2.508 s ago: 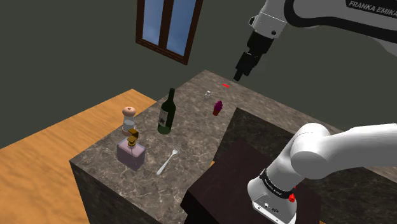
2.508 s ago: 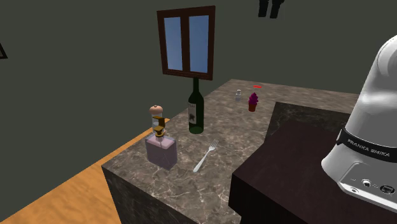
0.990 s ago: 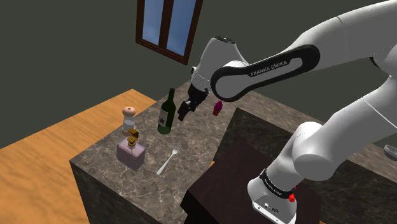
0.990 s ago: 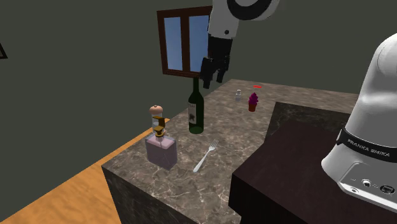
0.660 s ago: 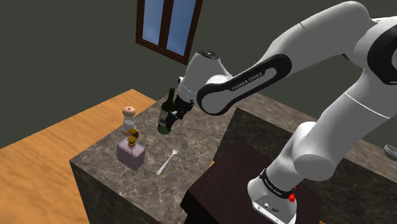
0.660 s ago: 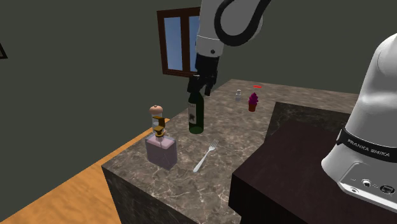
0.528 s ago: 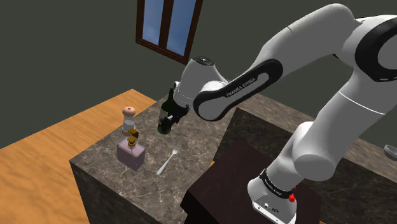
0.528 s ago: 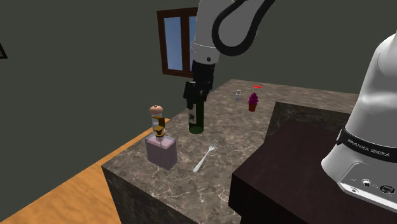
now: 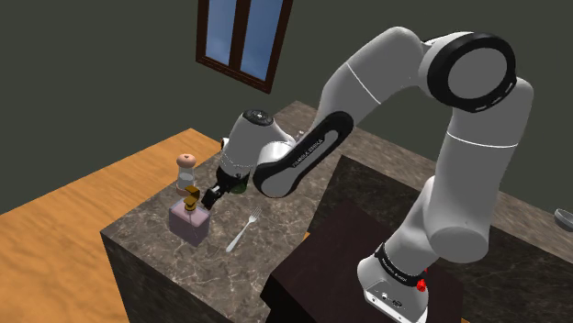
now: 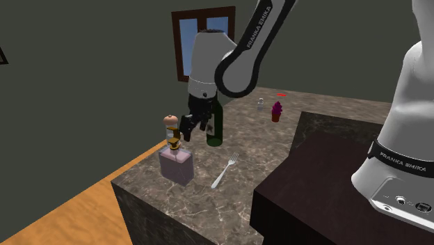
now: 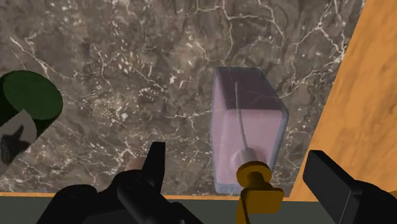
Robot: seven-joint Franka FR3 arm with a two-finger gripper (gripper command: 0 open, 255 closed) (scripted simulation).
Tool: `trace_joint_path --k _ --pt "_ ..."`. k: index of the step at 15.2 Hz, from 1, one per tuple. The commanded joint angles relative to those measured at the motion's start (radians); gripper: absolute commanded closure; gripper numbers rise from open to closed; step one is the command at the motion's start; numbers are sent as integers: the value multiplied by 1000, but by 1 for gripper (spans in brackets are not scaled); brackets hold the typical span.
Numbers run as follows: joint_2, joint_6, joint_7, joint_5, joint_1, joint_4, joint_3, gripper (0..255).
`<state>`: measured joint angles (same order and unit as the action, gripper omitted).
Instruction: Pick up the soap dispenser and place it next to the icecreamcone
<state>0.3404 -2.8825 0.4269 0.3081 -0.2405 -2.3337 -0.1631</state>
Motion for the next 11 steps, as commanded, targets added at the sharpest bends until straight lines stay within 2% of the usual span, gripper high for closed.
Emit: trace_joint_path --k 1,5,11 --pt "73 -35 39 41 -41 47 31 0" --pt "225 -80 87 84 -119 175 83 0" --pt "304 -112 98 93 -142 226 108 0"
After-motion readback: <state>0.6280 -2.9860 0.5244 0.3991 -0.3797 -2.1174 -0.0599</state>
